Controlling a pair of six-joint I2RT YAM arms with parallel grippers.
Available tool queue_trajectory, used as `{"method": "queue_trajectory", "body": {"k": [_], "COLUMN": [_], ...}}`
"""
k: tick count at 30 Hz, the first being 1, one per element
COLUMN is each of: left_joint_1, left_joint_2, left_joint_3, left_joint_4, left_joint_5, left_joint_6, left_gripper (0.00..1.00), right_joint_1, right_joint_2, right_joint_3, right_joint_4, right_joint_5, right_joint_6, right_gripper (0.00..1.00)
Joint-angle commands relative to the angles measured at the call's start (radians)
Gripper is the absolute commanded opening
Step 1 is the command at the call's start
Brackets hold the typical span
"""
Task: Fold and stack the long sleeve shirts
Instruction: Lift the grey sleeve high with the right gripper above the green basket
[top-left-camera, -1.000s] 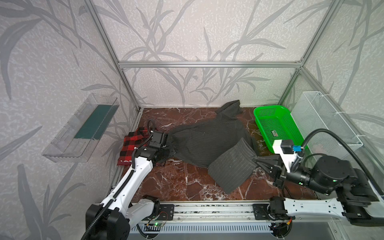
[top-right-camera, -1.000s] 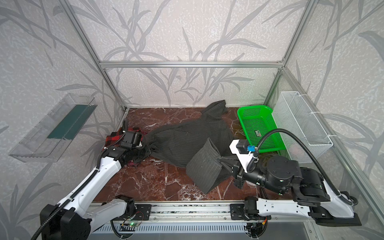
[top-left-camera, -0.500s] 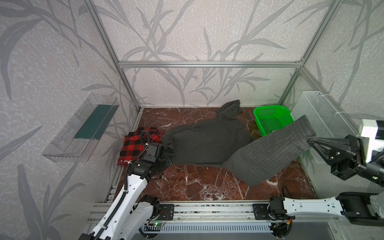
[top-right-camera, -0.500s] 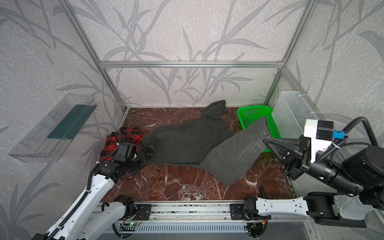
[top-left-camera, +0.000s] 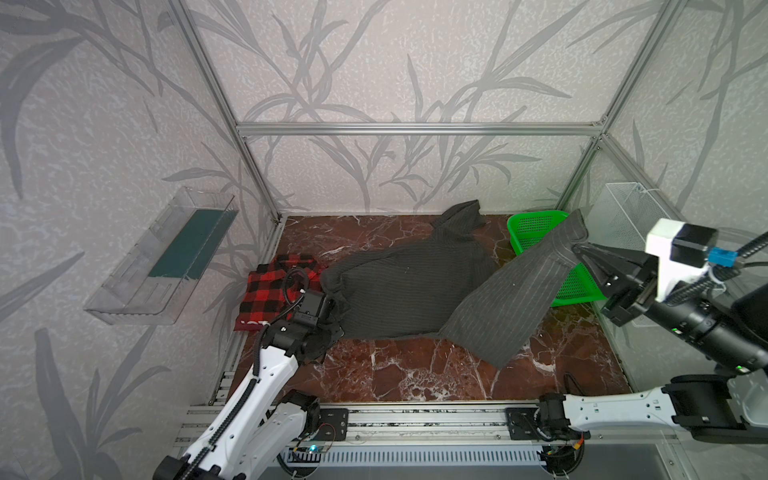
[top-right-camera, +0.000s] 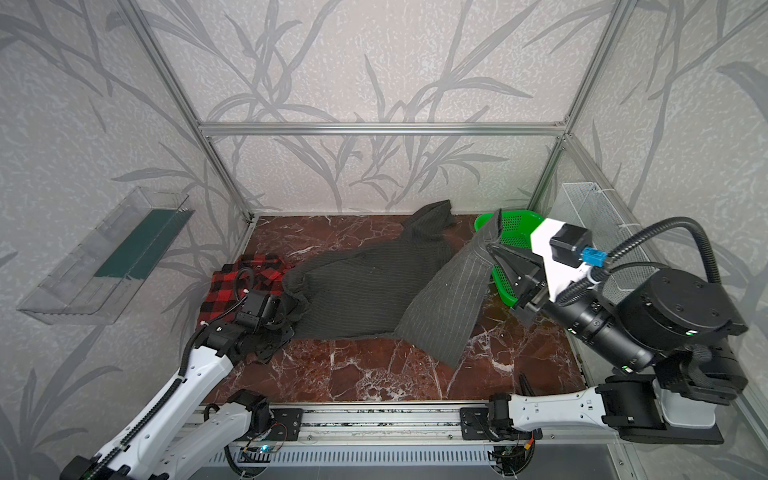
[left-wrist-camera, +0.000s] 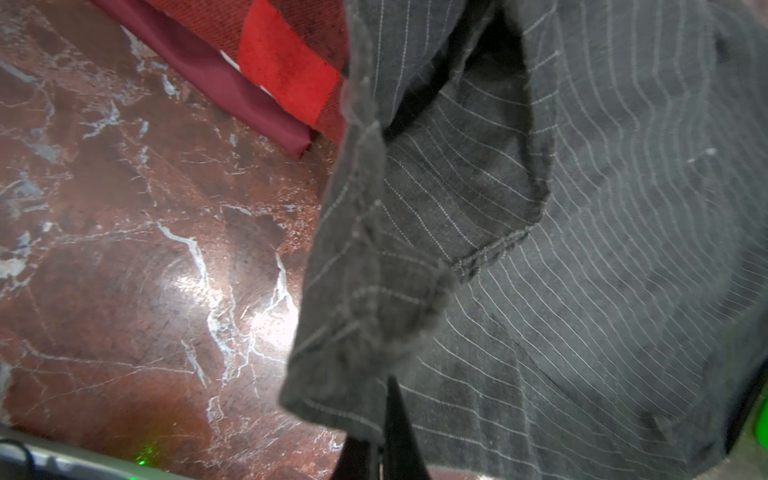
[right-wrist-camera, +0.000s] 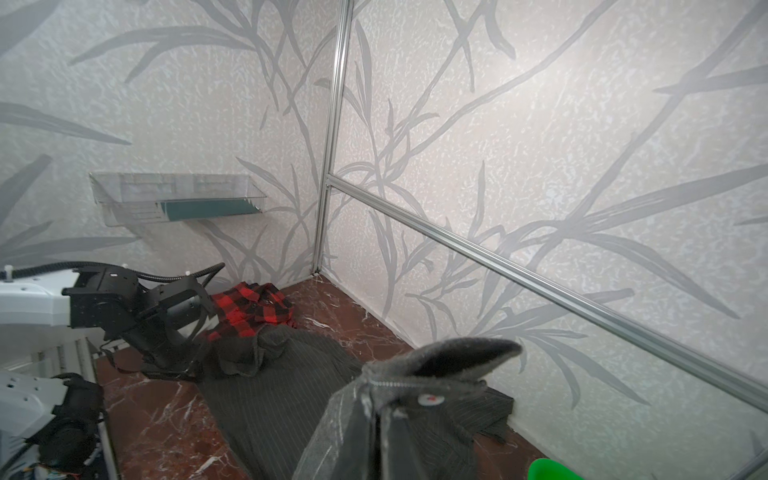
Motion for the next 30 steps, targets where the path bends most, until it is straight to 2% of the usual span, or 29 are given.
{"method": "queue_trajectory", "body": {"k": [1, 5, 7, 9, 12, 14, 18, 23, 30], "left_joint_1": [-0.003, -0.004, -0.003, -0.004, -0.004, -0.004, -0.003, -0.002, 0.001], "left_joint_2": [0.042, 0.1, 0.124, 0.142, 0.149, 0.154, 0.188, 0.26, 0.37], "left_joint_3": [0.063, 0.095, 0.112, 0.126, 0.13, 0.132, 0.159, 0.211, 0.268], "left_joint_4": [-0.026, -0.023, -0.03, -0.045, -0.044, -0.028, -0.028, -0.028, -0.012], "left_joint_5": [-0.054, -0.068, -0.074, -0.084, -0.086, -0.082, -0.098, -0.124, -0.148], "left_joint_6": [-0.017, -0.043, -0.055, -0.068, -0.084, -0.081, -0.084, -0.084, -0.087], "left_gripper": [0.0, 0.0, 0.0, 0.0, 0.0, 0.0, 0.0, 0.0, 0.0], "right_joint_1": [0.009, -0.002, -0.047, -0.149, -0.408, -0.537, -0.733, -0.917, -1.006], "right_joint_2": [0.029, 0.056, 0.074, 0.106, 0.141, 0.144, 0.2, 0.288, 0.497], "right_joint_3": [-0.024, -0.056, -0.063, -0.054, -0.068, -0.095, -0.083, -0.002, 0.249], "right_joint_4": [0.117, 0.155, 0.14, 0.085, 0.036, 0.051, 0.067, 0.106, 0.091], "right_joint_5": [0.074, 0.083, 0.044, -0.068, -0.321, -0.458, -0.658, -0.779, -0.808], "right_joint_6": [-0.092, -0.106, -0.089, -0.023, 0.096, 0.146, 0.219, 0.278, 0.275], "right_gripper": [0.0, 0.0, 0.0, 0.0, 0.0, 0.0, 0.0, 0.0, 0.0]}}
